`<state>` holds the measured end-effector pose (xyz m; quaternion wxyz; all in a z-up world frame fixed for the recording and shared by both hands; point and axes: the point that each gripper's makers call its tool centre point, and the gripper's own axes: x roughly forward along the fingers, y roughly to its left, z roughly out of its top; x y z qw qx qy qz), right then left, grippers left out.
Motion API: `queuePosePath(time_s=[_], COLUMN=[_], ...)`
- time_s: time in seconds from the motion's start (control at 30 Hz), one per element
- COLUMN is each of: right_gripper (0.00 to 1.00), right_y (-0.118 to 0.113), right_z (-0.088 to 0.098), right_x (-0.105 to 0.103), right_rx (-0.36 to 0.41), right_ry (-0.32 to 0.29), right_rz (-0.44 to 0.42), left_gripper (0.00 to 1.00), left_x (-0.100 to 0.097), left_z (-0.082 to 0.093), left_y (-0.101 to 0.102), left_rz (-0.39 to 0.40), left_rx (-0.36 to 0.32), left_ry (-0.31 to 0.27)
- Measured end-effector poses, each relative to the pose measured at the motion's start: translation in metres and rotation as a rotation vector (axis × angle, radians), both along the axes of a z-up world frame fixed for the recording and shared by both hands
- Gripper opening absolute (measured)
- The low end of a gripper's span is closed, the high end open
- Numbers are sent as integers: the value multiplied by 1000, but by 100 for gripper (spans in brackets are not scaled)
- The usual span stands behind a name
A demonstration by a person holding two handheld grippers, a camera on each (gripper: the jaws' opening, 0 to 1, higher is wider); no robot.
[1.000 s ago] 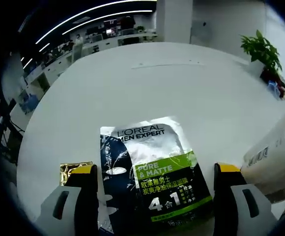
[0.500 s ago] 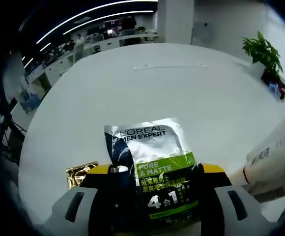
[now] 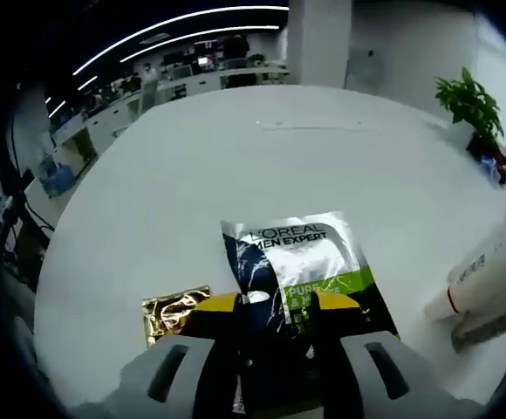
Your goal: Arrange the skincare products in the storage area until every visible bottle or jar stands upright without overlapping.
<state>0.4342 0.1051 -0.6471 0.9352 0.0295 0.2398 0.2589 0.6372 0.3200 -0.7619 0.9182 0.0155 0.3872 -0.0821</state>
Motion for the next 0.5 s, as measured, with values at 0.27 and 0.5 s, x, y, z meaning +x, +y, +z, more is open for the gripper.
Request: queuePosePath(time_s=[0.27,0.5], right_gripper=[99,99], right_y=[-1,-1], right_z=[0,0], right_x=[0,0], right_rx=[0,0], right_ry=[-2,-3], right_rz=[-2,-3], left_gripper=[0,0], left_x=[1,2], left_z=[1,-7], left_y=[17,10], left_rz=[-15,49], left_rx=[71,-91], left_ry=[-38,-25])
